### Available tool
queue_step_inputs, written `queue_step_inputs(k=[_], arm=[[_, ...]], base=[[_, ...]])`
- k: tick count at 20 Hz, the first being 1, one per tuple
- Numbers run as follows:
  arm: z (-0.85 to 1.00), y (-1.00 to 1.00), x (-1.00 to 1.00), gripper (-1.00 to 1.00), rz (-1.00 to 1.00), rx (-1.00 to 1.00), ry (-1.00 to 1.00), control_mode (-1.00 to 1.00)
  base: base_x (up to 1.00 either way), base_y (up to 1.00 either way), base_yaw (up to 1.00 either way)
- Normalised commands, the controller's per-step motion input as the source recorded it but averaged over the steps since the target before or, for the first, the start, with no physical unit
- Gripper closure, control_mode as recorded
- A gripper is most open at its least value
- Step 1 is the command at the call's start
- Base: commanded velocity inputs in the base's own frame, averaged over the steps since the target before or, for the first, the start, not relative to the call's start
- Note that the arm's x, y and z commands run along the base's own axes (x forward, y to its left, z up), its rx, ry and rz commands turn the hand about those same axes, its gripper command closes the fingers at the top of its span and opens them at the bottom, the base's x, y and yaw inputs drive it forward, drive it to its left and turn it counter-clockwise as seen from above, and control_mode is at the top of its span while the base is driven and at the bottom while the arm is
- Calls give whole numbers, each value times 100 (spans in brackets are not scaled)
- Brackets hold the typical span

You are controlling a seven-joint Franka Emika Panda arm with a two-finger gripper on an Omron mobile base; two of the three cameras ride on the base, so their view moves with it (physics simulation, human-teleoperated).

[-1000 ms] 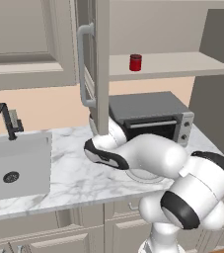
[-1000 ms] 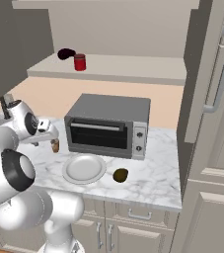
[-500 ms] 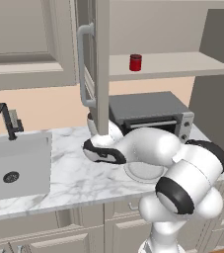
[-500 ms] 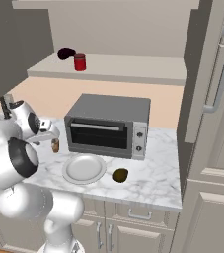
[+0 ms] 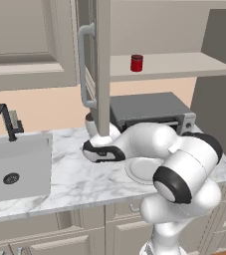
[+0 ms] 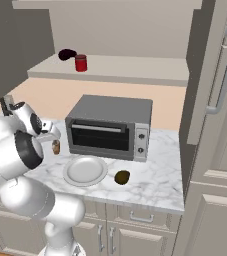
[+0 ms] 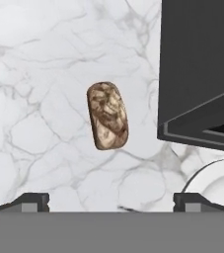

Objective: Pick the avocado and bread from the counter and place them on the plate. Then pick the jam from the cabinet and place it next to the plate. Lastly close the cabinet door.

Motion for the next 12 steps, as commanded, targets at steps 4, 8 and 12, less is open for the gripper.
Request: queue_step_inputs(k=[4,8,12], arm=[[-8,1,7,-100,0,-2,0,-100],[-1,0,6,-100,0,0,0,-100],[0,0,12,-100,0,0,0,-100]], base=[[0,0,0],[0,0,0],[0,0,0]])
